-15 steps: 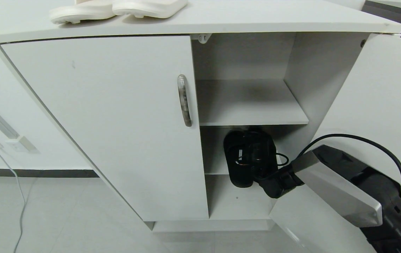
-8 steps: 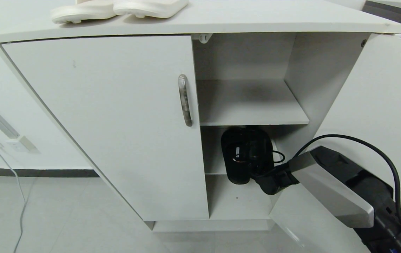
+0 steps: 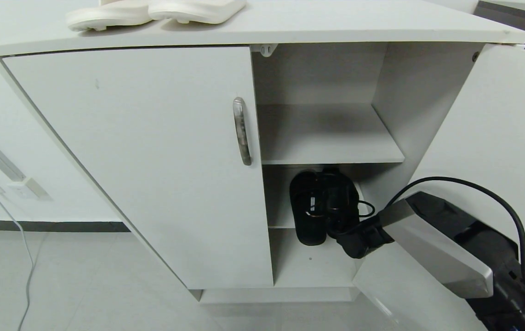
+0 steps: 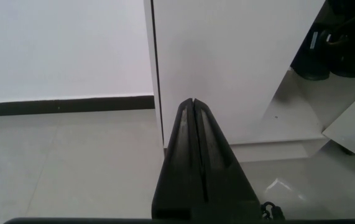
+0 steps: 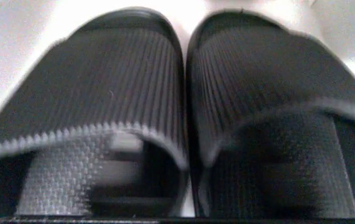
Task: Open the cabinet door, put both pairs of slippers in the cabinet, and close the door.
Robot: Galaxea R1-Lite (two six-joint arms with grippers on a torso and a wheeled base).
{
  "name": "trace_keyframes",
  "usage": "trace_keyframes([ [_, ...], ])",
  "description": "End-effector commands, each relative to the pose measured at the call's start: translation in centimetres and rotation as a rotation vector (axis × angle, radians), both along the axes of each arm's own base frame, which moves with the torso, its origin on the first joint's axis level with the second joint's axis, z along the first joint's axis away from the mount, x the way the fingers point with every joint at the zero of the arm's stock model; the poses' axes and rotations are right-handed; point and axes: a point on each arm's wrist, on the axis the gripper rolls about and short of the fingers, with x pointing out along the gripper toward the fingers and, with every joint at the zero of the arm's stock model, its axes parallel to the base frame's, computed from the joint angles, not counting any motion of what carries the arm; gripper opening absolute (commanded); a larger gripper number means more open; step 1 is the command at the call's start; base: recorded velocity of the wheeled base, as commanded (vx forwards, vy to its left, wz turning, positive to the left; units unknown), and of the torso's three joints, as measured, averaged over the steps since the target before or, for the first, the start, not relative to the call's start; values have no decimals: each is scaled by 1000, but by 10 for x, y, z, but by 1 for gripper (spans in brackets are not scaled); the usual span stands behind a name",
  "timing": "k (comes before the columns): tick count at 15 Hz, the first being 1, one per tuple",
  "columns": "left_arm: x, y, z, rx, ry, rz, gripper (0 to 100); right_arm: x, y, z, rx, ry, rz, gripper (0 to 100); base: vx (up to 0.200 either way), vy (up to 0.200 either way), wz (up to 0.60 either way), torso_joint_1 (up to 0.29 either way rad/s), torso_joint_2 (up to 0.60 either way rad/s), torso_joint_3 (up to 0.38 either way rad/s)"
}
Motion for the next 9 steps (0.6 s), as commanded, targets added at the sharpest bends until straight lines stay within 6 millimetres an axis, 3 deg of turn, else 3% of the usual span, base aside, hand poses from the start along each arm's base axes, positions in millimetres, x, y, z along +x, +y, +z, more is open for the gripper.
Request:
trace_keyframes([
  [1, 0, 0, 0, 0, 1, 0, 0, -10, 0, 16, 6, -10, 10, 100, 0, 0, 0, 0, 0, 0],
  [5, 0, 0, 0, 2, 0, 0, 0, -54, 0, 35, 3, -6, 48, 100, 0, 0, 0, 0, 0, 0],
  [9, 0, 0, 0, 2, 0, 0, 0, -124, -8, 47, -11, 7, 73, 100, 0, 0, 0, 0, 0, 0],
])
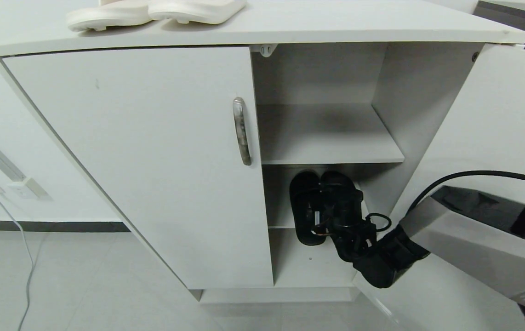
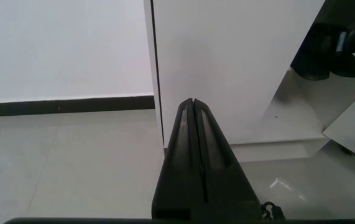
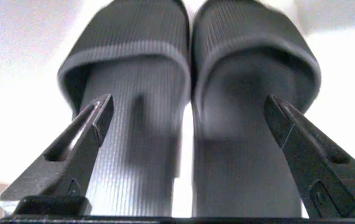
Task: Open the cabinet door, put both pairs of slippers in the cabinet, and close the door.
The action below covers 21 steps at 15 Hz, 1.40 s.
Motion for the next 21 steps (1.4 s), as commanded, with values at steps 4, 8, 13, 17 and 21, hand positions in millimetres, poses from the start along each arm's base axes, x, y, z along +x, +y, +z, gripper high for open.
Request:
trace_keyframes([
  [4, 0, 0, 0, 1, 0, 1, 0, -101, -21, 21, -5, 3, 94, 100, 0, 0, 0, 0, 0, 0],
  [8, 0, 0, 0, 1, 0, -1, 0, -121, -32, 20, -4, -14, 116, 100, 0, 0, 0, 0, 0, 0],
  [13, 0, 0, 0, 1, 0, -1, 0, -124, -25, 14, -16, -1, 137, 100, -80, 0, 0, 3, 1, 4],
  [17, 0, 0, 0, 0, 1, -1, 0, -126, -25, 14, -17, 0, 142, 100, -200, 0, 0, 4, 1, -2],
  [21, 0, 0, 0, -2, 1, 1, 0, -126, -25, 12, -20, 5, 142, 100, -50, 0, 0, -1, 1, 2],
])
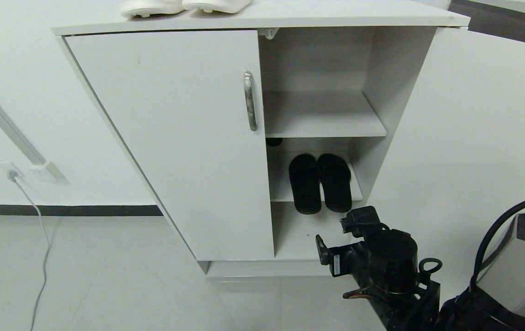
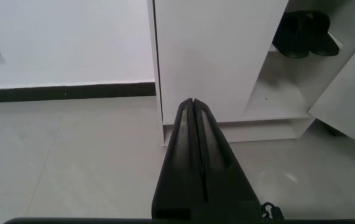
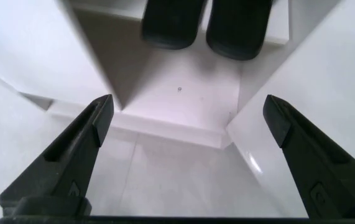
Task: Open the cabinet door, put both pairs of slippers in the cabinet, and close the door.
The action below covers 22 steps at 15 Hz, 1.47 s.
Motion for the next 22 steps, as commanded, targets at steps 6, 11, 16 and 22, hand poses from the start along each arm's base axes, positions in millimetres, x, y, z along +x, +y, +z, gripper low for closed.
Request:
trace_keyframes([
  [6, 0, 0, 0, 0, 1, 0, 0, -1, 0, -1, -3, 3, 1, 100, 0, 0, 0, 0, 0, 0],
  [11, 0, 0, 0, 1, 2, -1, 0, -4, -1, 2, 1, -3, 5, 100, 0, 0, 0, 0, 0, 0],
  [16, 0, 0, 0, 1, 2, -1, 0, -4, -1, 3, 3, -5, 5, 100, 0, 0, 0, 4, 2, 153],
  [22, 0, 0, 0, 1, 1, -1, 0, -6, -2, 3, 13, -18, 1, 100, 0, 0, 0, 3, 1, 203],
])
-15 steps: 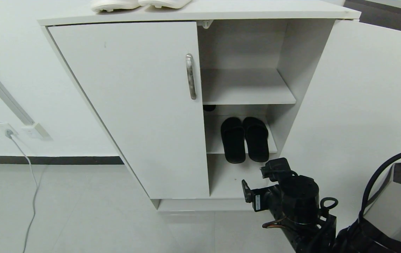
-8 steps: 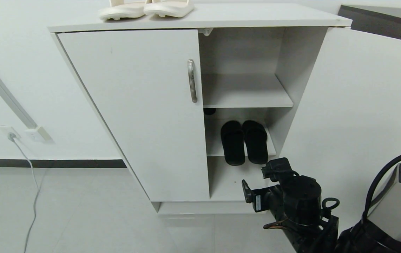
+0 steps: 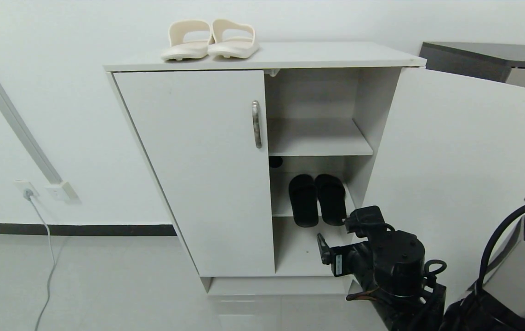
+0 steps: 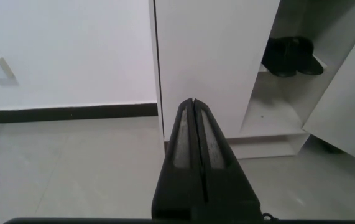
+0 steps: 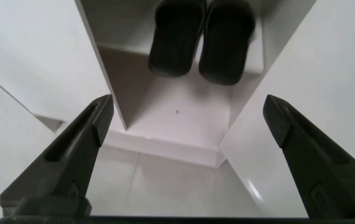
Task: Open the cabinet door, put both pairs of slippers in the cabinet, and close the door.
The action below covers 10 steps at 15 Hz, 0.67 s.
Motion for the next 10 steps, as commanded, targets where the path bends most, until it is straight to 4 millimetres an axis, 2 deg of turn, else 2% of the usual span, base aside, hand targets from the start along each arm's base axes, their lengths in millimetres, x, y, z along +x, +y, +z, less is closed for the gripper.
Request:
trace_keyframes([
  [1, 0, 0, 0, 0, 0, -1, 0, 0, 0, 0, 0, 1, 1, 100, 0, 0, 0, -7, -2, 203],
  [10, 0, 0, 0, -3, 0, 4, 0, -1, 0, -1, 3, -3, 1, 100, 0, 0, 0, -1, 1, 20],
])
